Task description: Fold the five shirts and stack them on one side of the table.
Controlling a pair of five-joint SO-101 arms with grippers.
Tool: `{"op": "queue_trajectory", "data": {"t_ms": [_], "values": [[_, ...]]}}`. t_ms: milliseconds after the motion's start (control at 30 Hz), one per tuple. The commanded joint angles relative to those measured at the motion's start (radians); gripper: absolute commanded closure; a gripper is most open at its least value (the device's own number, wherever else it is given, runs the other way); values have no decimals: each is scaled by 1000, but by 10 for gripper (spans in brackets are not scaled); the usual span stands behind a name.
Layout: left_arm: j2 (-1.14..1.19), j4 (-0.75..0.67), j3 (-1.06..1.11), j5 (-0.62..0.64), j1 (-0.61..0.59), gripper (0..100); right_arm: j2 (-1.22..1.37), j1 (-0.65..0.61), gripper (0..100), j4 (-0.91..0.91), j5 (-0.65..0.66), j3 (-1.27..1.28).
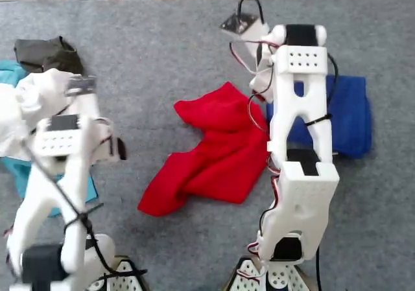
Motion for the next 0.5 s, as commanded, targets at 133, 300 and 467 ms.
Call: {"op": "queue_trajectory", "data": {"t_ms": [133,300,467], "values": [[-304,101,12,-21,-197,761,-42,-169,631,20,15,-28],[-420,143,13,-25,-352,761,-200,-351,632,20,173,278],[-428,133,56,-83,-455,761,-277,-494,632,-8,321,611]]}}
